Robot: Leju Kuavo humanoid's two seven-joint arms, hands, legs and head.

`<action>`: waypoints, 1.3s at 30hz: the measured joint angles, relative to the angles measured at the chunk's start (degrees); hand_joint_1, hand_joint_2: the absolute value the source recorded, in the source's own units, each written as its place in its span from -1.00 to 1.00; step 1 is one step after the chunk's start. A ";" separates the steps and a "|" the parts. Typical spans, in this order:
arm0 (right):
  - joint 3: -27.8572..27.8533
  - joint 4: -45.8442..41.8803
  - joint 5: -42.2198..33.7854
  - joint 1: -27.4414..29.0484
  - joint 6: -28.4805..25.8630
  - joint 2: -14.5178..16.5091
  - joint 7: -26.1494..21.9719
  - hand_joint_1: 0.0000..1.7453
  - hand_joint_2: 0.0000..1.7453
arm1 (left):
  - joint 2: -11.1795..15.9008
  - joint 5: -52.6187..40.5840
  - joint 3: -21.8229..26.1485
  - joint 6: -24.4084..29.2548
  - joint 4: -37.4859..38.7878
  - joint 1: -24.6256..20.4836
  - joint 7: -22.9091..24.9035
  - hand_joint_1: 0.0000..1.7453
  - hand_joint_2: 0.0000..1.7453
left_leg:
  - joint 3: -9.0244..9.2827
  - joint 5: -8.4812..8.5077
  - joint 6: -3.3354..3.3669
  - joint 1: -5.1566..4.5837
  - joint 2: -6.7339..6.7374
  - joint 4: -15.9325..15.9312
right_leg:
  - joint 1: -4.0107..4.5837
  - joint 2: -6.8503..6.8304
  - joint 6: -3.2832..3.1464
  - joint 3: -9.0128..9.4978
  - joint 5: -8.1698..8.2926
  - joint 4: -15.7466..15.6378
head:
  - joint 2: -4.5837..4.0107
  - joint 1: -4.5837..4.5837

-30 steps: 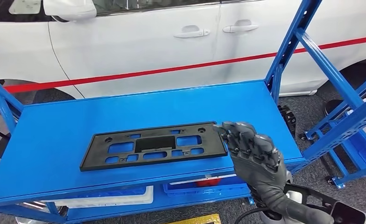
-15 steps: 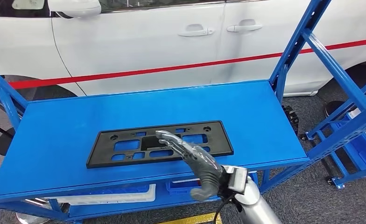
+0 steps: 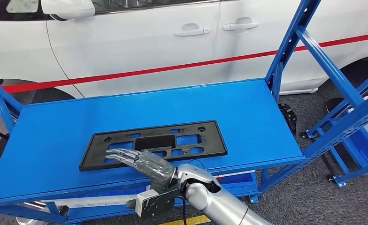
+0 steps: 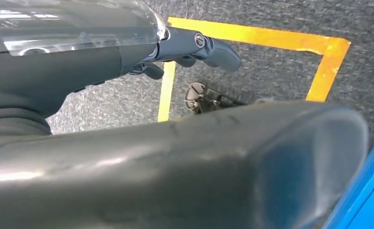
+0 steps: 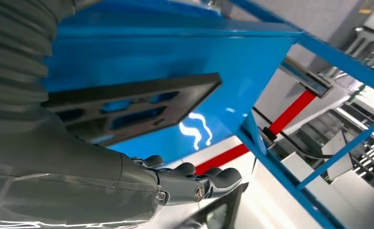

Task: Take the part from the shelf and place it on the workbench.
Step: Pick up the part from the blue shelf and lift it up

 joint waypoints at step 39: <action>4.69 17.56 28.63 -4.08 -24.09 3.78 20.23 -1.00 1.00 | 0.51 -6.25 1.48 -0.81 -0.02 -0.16 -0.84 -1.00 -1.00 | -0.08 0.90 2.34 0.26 -0.21 -1.38 | -0.36 -0.14 2.17 -5.02 -7.06 12.20 | 0.00 -0.19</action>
